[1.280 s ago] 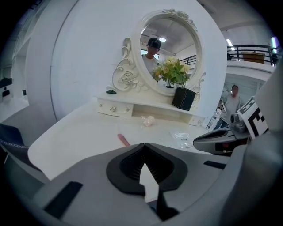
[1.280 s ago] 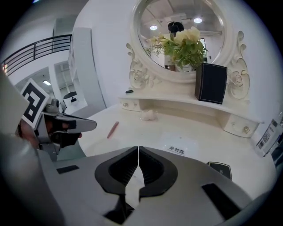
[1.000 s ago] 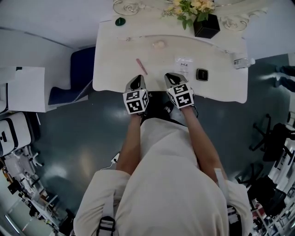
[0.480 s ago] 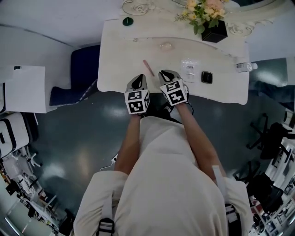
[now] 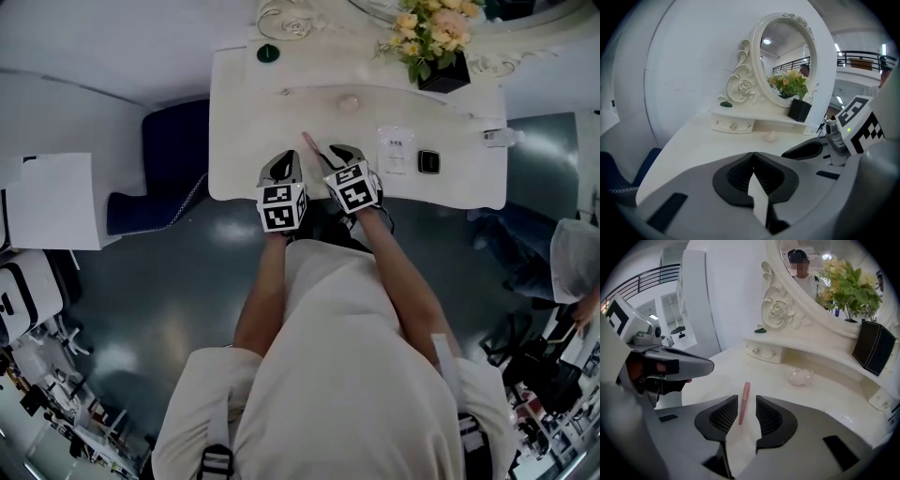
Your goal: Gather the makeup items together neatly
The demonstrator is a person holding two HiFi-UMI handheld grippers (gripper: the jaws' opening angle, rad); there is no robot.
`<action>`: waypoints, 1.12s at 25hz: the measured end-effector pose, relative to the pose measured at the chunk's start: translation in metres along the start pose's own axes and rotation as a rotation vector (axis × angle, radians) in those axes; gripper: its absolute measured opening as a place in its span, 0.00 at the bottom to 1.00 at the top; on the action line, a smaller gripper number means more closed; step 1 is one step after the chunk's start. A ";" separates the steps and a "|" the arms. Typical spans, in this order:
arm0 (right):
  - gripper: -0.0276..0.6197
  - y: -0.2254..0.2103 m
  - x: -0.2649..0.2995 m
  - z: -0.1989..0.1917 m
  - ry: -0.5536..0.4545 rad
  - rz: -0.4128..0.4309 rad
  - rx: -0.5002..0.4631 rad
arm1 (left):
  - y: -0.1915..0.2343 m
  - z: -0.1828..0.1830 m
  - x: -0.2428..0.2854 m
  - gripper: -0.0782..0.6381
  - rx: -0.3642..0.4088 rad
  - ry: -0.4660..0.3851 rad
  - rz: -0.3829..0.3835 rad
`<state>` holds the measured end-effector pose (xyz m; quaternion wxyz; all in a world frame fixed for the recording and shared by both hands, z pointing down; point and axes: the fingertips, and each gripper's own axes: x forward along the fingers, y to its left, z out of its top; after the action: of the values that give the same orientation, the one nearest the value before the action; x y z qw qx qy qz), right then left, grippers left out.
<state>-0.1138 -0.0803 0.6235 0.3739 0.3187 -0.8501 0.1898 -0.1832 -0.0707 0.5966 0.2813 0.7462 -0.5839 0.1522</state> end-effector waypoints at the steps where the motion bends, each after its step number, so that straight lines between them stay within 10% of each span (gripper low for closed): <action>1: 0.27 0.000 0.003 -0.001 0.009 -0.003 0.003 | 0.002 -0.002 0.002 0.13 -0.002 0.005 -0.005; 10: 0.34 0.007 0.028 -0.012 0.068 -0.026 0.031 | 0.016 -0.009 0.008 0.13 -0.016 0.029 -0.038; 28: 0.15 0.006 0.038 -0.025 0.132 -0.086 0.065 | 0.021 -0.008 0.015 0.13 0.013 0.053 -0.101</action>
<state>-0.1251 -0.0770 0.6684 0.4264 0.3537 -0.8025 0.2216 -0.1981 -0.0811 0.6158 0.2992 0.7722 -0.5368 0.1613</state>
